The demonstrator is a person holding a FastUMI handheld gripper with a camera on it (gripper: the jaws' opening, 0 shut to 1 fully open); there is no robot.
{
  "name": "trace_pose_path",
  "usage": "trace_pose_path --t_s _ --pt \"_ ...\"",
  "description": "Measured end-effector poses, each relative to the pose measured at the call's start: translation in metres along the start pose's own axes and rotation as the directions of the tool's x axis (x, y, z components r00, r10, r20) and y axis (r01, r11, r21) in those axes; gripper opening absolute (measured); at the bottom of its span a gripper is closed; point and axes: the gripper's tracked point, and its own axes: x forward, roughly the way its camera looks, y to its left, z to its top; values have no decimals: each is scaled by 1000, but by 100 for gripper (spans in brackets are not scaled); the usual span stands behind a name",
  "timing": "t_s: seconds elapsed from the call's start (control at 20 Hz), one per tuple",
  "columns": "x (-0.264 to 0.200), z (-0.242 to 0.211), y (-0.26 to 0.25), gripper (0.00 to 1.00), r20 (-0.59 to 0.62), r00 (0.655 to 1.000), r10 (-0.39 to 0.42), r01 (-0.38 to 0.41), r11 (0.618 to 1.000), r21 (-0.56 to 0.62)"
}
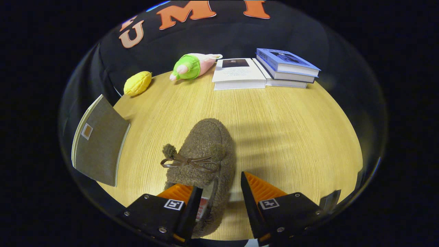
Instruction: Open the storage box then place both shoes into the box .Put the left shoe in first, then the right shoe, with the right side of both shoes facing outward in a uniform manner.
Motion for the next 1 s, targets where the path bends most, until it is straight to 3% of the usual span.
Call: trace_pose_path --t_s 0.35,0.6,1.0 --pt "10 2 -1 15 22 1000 -14 12 995 98" --pt "5 4 6 5 17 1000 -2 -1 988 154" --pt "-39 37 69 5 84 993 87 -100 983 152"
